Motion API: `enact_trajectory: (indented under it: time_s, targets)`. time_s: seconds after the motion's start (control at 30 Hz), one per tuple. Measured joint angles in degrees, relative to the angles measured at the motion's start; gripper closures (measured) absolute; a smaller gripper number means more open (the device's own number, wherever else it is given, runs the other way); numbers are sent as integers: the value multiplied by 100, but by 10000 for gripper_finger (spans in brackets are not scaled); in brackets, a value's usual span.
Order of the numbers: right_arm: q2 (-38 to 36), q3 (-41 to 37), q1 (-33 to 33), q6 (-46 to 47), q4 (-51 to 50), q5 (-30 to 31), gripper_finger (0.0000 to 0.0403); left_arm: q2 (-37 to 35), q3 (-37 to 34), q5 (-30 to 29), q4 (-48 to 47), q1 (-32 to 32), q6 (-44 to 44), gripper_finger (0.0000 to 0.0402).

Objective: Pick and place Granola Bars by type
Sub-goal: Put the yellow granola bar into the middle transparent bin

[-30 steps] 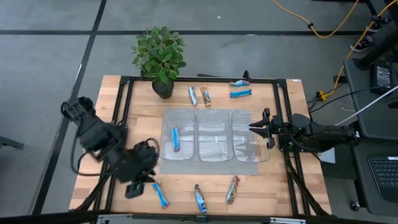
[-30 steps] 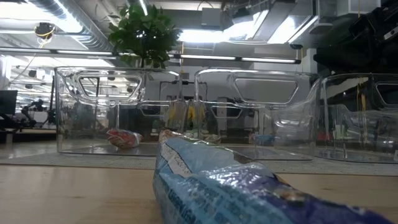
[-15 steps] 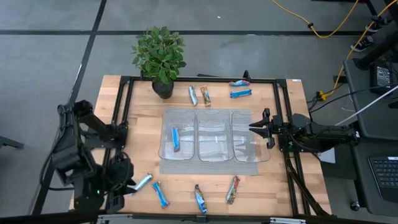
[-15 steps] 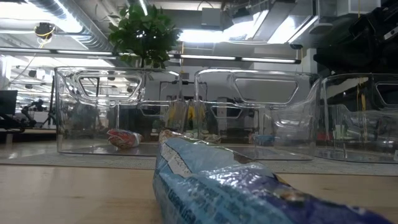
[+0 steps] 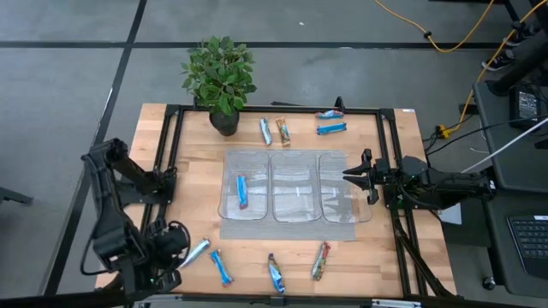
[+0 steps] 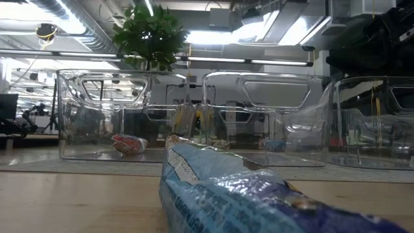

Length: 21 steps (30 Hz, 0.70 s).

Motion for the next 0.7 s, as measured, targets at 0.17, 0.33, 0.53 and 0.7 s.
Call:
enact_trajectory:
  time_s: [0.17,0.33,0.53,0.7]
  targets:
    - [0,2,2,0,2,0,318,2,-593,111,467,20,-31,283]
    - [0,2,1,0,1,0,318,2,-1158,208,825,91,-303,266]
    - [0,0,0,1,1,-2,318,1,-1806,306,1319,90,-706,233]
    - [0,1,0,0,0,0,318,2,-2257,306,1832,113,-915,195]
